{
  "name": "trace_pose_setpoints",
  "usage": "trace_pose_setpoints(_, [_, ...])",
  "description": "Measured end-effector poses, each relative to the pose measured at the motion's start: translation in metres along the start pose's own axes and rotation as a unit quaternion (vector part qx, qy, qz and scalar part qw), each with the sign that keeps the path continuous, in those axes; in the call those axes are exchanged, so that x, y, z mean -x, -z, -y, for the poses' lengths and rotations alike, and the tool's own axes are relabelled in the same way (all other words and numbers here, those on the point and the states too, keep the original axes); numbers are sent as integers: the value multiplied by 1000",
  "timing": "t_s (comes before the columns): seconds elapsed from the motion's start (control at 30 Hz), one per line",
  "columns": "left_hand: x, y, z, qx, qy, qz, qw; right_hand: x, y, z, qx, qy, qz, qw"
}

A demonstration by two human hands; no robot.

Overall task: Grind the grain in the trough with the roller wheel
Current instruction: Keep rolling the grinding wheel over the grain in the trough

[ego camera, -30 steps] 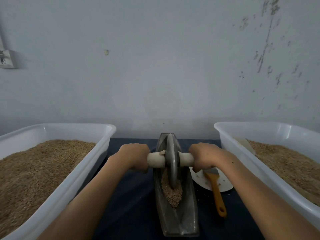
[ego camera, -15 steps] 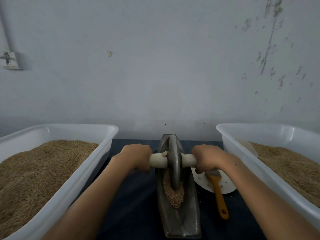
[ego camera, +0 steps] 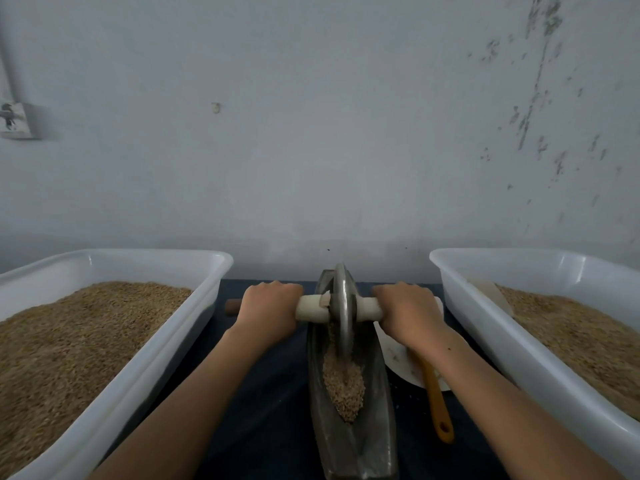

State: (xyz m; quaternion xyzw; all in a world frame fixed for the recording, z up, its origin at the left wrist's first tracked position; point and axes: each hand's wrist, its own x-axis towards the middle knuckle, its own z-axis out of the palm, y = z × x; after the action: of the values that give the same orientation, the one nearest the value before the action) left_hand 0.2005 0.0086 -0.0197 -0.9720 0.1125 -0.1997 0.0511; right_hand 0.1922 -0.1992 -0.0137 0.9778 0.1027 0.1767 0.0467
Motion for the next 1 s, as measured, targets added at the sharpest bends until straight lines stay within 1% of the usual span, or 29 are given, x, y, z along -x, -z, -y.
trace_pose_setpoints(0.03, [0, 1, 1, 1, -3, 12, 1000, 0, 1, 0, 3, 3, 5, 1000])
trace_pose_setpoints(0.1, [0, 4, 3, 2, -12, 60, 998, 0, 6, -1, 16, 13, 49, 999])
trace_pose_setpoints(0.2, [0, 14, 5, 17, -24, 157, 987, 0, 15, -5, 1, 20, 168, 986])
trace_pose_setpoints(0.27, [1, 19, 5, 37, -22, 221, 974, 0, 18, -6, -21, 17, 231, 973])
trace_pose_setpoints(0.3, [1, 20, 5, 46, -19, 241, 969, 0, 18, -7, -30, 12, 247, 968])
trace_pose_setpoints(0.37, [1, 21, 4, 57, -14, 256, 965, -1, 17, -7, -37, 7, 254, 967])
trace_pose_setpoints(0.43, [1, 20, 4, 56, -10, 244, 968, -2, 16, -7, -32, 8, 243, 970])
trace_pose_setpoints(0.5, [1, 18, 3, 33, -8, 206, 978, -3, 14, -8, -21, 13, 223, 975])
trace_pose_setpoints(0.57, [1, 15, 2, 10, -6, 151, 988, -4, 11, -7, -8, 11, 176, 984])
trace_pose_setpoints(0.67, [2, 8, -1, -10, 3, 45, 999, -2, 4, -3, 2, 0, 60, 998])
trace_pose_setpoints(0.73, [4, 5, -5, -27, 12, -5, 1000, 0, 0, -2, -8, -4, 27, 1000])
trace_pose_setpoints(0.77, [4, 5, -5, -33, 12, -5, 999, 0, 0, -3, -13, 0, 30, 999])
trace_pose_setpoints(0.83, [2, 8, -4, -33, 2, 42, 999, 1, 4, -6, -13, 13, 66, 998])
trace_pose_setpoints(0.9, [1, 14, 0, -7, -8, 125, 992, 0, 13, -7, -3, 28, 136, 990])
trace_pose_setpoints(1.0, [2, 23, 5, 49, -10, 241, 969, 1, 23, -8, -14, 28, 244, 969])
